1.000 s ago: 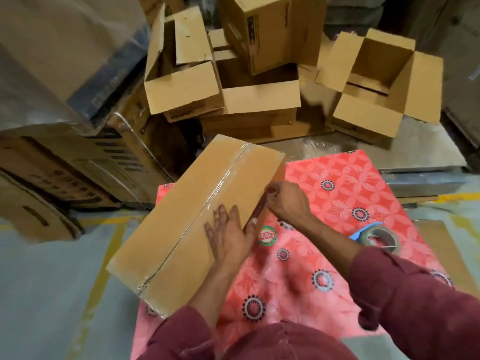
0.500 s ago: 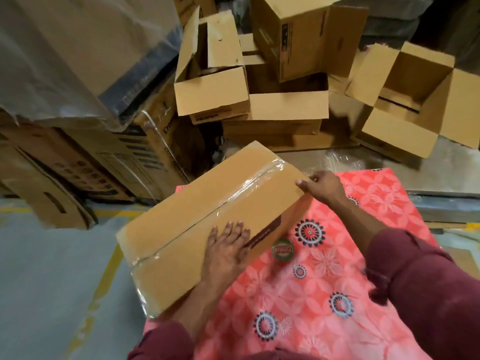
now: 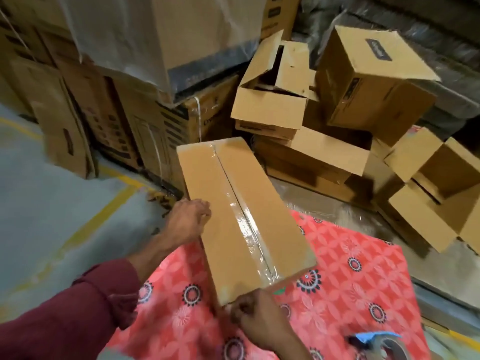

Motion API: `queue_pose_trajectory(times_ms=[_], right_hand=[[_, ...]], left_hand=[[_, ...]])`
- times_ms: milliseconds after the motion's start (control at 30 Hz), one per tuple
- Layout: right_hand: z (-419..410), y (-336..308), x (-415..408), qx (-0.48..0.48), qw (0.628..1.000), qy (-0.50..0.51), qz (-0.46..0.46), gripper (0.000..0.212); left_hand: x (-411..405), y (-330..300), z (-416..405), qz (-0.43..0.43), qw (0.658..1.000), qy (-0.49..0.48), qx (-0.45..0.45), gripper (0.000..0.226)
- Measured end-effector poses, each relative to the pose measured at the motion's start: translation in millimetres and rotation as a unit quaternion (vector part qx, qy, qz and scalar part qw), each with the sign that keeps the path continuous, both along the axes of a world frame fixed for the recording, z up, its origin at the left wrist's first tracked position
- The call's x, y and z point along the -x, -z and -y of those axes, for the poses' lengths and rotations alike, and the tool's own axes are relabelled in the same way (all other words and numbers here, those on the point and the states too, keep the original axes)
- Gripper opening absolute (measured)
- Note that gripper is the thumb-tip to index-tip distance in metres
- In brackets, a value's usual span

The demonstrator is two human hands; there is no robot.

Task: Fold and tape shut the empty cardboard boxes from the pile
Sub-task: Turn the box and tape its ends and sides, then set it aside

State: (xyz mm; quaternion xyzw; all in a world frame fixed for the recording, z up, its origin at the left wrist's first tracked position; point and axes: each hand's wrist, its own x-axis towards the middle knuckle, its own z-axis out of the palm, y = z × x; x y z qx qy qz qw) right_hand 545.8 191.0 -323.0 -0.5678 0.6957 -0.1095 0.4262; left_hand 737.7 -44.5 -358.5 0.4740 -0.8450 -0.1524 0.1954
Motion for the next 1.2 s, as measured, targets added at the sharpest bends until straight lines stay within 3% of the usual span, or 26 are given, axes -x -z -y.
queue_pose_trajectory(times_ms=[100,233,300,367,433,500,833,967,1100,1200], right_hand=[[12.7,-20.9,-17.7,0.098,0.993,0.044,0.043,0.018],[49.1,-28.8,39.0,0.269,0.926,0.257,-0.072,0.009],[66.4,-19.8,78.3,0.254,0.908,0.301,-0.141,0.024],[73.6,-5.1,103.6,0.179,0.924,0.308,-0.138,0.04],[67.3,13.1,108.4,0.128,0.943,0.287,-0.109,0.047],[50.8,27.9,100.7,0.154,0.946,0.258,-0.12,0.052],[-62.6,48.5,60.7,0.178,0.892,0.379,-0.17,0.059],[-73.8,53.8,79.5,0.164,0.887,0.395,-0.175,0.072],[-77.5,52.2,106.1,0.155,0.911,0.365,-0.115,0.059],[-90.8,47.9,133.0,0.143,0.928,0.34,-0.043,0.041]], left_hand=[[2.5,13.2,-39.9,-0.152,0.979,-0.135,-0.032,0.035],[8.1,30.6,-103.3,-0.261,0.911,-0.242,-0.208,0.072],[14.8,34.6,-125.6,-0.322,0.864,-0.246,-0.3,0.087],[24.2,33.0,-138.5,-0.35,0.838,-0.231,-0.35,0.091],[29.9,28.7,-140.0,-0.332,0.848,-0.217,-0.352,0.097],[30.4,26.6,-132.5,-0.315,0.86,-0.19,-0.355,0.102],[43.8,23.1,-94.9,-0.202,0.913,-0.03,-0.353,0.089],[64.1,21.9,-103.9,-0.154,0.935,-0.031,-0.319,0.092],[72.4,19.4,-91.7,-0.05,0.955,-0.033,-0.291,0.097],[77.3,11.2,-88.0,0.011,0.977,-0.054,-0.207,0.098]])
